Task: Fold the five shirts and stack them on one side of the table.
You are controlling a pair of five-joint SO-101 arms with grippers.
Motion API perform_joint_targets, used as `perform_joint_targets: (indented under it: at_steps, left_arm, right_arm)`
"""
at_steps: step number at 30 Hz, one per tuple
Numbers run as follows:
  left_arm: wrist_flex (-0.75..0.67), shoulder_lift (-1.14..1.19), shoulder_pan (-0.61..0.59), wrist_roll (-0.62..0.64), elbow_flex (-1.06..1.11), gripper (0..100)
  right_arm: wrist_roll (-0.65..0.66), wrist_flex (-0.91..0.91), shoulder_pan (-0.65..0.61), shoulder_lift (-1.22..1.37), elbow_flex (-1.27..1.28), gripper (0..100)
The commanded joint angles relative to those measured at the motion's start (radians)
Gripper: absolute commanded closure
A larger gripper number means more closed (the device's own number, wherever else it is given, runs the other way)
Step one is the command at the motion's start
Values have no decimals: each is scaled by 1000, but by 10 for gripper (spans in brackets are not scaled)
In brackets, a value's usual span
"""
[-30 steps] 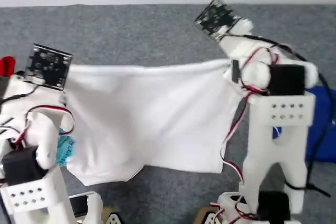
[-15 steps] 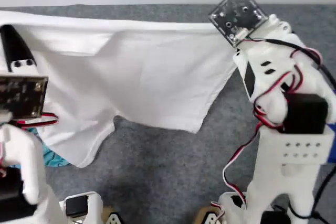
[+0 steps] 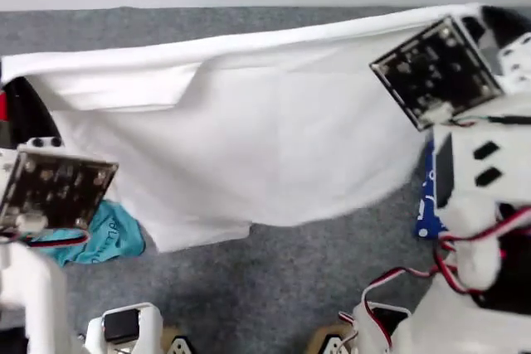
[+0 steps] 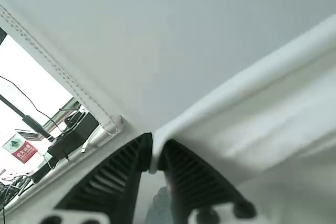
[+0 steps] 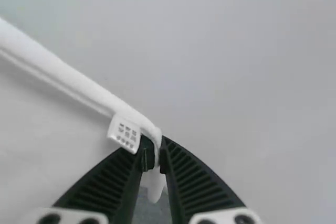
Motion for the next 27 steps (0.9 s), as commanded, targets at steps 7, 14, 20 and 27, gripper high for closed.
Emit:
perform_joint_targets:
  at_steps: [7,14,20,27]
  left_arm:
    - [8,-3,2,-12,-222,994]
    - [183,5,2,-15,-410,994]
    - [267,15,2,-107,-331,994]
    - [107,126,2,-107,31,994]
  right_arm:
    - [55,136,114,-104,-72,988]
    - [107,208,114,-199,-71,988]
    - [115,202,110,-140,-43,988]
    - [115,196,-24,74,78,988]
